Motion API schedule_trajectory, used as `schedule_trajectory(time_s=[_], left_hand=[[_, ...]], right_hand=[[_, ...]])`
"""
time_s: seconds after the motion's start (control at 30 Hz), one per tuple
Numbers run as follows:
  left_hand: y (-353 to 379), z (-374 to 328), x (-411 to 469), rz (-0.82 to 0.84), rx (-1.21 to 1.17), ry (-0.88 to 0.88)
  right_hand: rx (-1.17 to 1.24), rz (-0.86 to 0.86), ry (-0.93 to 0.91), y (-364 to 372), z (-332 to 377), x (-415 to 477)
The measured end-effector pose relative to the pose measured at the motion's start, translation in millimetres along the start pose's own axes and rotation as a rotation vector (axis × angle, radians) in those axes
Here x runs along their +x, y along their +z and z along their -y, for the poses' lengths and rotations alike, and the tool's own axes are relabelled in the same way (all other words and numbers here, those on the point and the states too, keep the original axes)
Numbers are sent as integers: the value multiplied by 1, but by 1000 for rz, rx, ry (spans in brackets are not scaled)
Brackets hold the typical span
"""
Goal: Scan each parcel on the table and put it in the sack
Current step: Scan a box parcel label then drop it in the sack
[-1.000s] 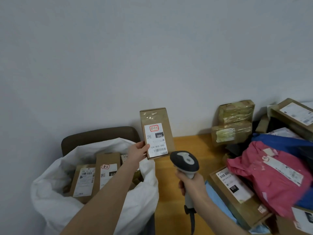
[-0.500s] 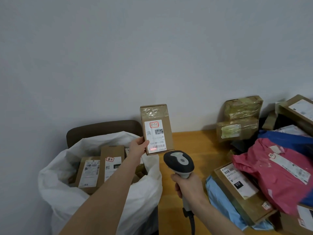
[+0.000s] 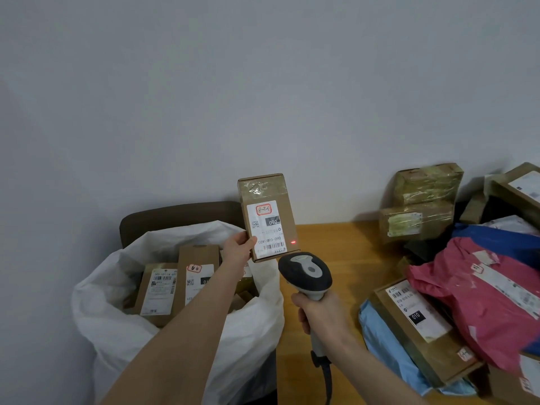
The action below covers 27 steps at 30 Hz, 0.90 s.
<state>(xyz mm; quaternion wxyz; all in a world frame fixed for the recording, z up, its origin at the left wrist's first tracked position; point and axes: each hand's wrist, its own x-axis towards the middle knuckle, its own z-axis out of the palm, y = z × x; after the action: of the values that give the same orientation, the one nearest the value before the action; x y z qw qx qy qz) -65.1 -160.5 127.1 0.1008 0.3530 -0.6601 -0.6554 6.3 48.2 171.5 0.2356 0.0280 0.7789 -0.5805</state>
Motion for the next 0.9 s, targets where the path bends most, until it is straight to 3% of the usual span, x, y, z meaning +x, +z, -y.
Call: schedule_trajectory(time_s=[0.43,0.77,0.9], left_hand=[[-12,2,-1,3,6,0],[-49,9,-24,-129,-10,-23],[-83,14,-37,-177,3,-117]], right_hand=[[7,41,-3,9,-1,5],[134,297,-30,23,10,15],[196,269,17,44,19,39]])
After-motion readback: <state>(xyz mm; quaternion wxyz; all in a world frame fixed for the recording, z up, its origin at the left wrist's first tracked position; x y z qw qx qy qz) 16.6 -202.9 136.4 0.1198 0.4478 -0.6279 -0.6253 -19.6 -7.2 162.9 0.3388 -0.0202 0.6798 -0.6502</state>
